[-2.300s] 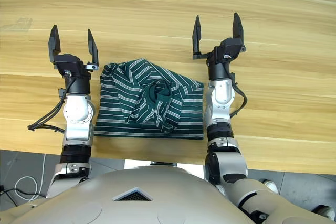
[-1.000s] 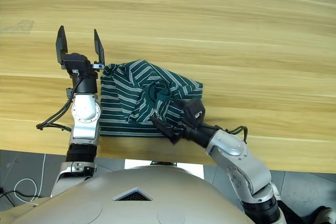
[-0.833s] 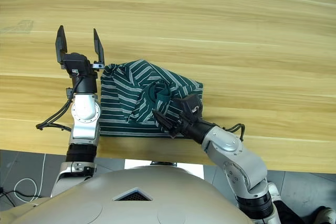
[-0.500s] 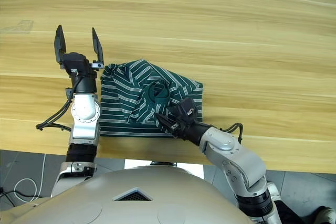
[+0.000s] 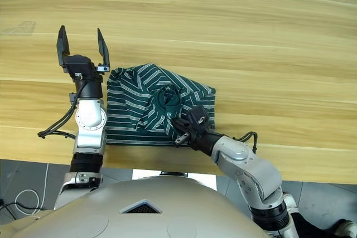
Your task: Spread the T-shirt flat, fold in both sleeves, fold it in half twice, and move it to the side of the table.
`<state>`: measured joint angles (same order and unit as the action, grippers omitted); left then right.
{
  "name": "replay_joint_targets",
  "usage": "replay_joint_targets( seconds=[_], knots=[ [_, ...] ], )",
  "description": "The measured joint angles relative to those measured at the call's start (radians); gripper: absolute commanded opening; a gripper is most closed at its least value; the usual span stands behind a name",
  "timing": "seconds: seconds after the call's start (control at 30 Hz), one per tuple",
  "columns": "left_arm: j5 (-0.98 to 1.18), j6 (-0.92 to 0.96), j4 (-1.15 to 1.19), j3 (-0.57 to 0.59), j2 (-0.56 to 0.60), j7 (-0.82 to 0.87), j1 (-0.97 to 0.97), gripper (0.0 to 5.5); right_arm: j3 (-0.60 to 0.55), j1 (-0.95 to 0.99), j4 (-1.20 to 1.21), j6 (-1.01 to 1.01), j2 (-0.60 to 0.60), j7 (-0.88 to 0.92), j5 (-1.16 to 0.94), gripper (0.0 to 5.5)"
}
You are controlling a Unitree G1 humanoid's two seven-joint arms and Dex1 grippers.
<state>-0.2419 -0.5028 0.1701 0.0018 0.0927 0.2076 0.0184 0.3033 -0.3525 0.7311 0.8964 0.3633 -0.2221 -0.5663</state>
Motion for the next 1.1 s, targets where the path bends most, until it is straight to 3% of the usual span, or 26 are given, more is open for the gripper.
replay_joint_targets(
  seconds=[0.2, 0.4, 0.6, 0.77, 0.93, 1.1],
  knots=[
    [0.0, 0.003, -0.001, -0.001, -0.001, 0.001, 0.0, 3.8, -0.037, 0.015, -0.003, -0.017, -0.001, -0.031, -0.007, 0.04],
    [0.026, 0.039, -0.061, 0.0, -0.002, -0.03, 0.017, 3.8, -0.256, 0.114, -0.005, -0.127, 0.013, -0.178, -0.136, 0.04],
    [0.207, 0.286, -0.524, -0.103, 0.053, -0.28, 0.222, 3.8, -0.324, 0.167, -0.003, -0.188, 0.073, -0.249, -0.137, 0.04],
    [0.523, 0.488, -0.792, -0.101, 0.107, -0.396, 0.464, 3.8, -0.275, 0.177, 0.001, -0.219, 0.083, -0.26, -0.089, 0.04],
    [0.46, 0.592, -0.81, -0.236, 0.1, -0.372, 0.627, 3.8, -0.23, 0.218, 0.0, -0.247, 0.054, -0.217, -0.028, 0.04],
    [0.394, 0.595, -0.779, -0.357, 0.073, -0.367, 0.62, 3.8, -0.166, 0.256, -0.001, -0.276, 0.017, -0.192, 0.032, 0.04]
  ],
)
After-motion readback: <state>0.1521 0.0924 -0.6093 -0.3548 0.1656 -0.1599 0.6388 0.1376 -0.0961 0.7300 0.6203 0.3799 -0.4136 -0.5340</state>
